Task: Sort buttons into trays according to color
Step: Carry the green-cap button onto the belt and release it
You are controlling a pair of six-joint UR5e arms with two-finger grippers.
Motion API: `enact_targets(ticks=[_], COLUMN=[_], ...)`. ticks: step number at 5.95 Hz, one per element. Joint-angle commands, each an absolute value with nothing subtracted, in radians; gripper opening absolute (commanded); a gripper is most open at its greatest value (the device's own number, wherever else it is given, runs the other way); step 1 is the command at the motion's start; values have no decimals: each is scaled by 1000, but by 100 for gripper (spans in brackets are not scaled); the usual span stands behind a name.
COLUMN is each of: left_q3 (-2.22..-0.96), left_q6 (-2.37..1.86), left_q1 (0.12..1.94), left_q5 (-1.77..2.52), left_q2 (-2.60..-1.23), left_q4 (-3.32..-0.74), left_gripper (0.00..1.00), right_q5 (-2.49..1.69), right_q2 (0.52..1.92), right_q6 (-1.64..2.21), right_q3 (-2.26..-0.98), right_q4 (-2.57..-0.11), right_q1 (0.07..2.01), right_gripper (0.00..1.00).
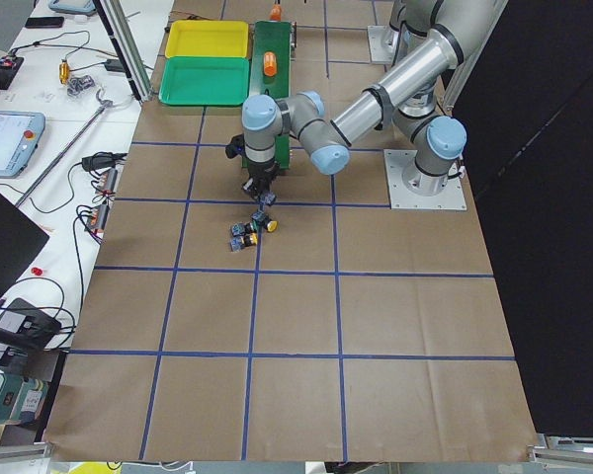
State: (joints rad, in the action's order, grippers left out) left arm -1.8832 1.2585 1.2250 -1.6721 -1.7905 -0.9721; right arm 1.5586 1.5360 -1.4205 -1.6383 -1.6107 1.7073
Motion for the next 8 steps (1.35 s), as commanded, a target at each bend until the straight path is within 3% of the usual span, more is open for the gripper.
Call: enact_targets(ticks=[1, 4, 5, 6, 8], left_q3=[-1884, -1878, -1878, -1875, -1843], left_q6=[1470, 1568, 1546, 1527, 1508], left_q1=[1438, 1566, 1577, 1581, 1560], left_q5=[-1747, -1689, -1689, -1674, -1667], left_q2=[-1811, -1844, -1854, -1873, -1839], left_q4=[-977, -965, -963, -951, -957], left_gripper=[0, 0, 4, 88, 89], right_q5=[1559, 1559, 1559, 1559, 1559], right_q2=[1536, 1537, 1537, 1537, 1537], right_q6=[-1420, -1420, -1420, -1419, -1419], right_q3=[-1638, -1638, -1638, -1638, -1638], right_q4=[-1611, -1611, -1611, -1611, -1611], right_q1=[1707, 1707, 1707, 1709, 1707], right_gripper=[100, 100, 100, 100, 100])
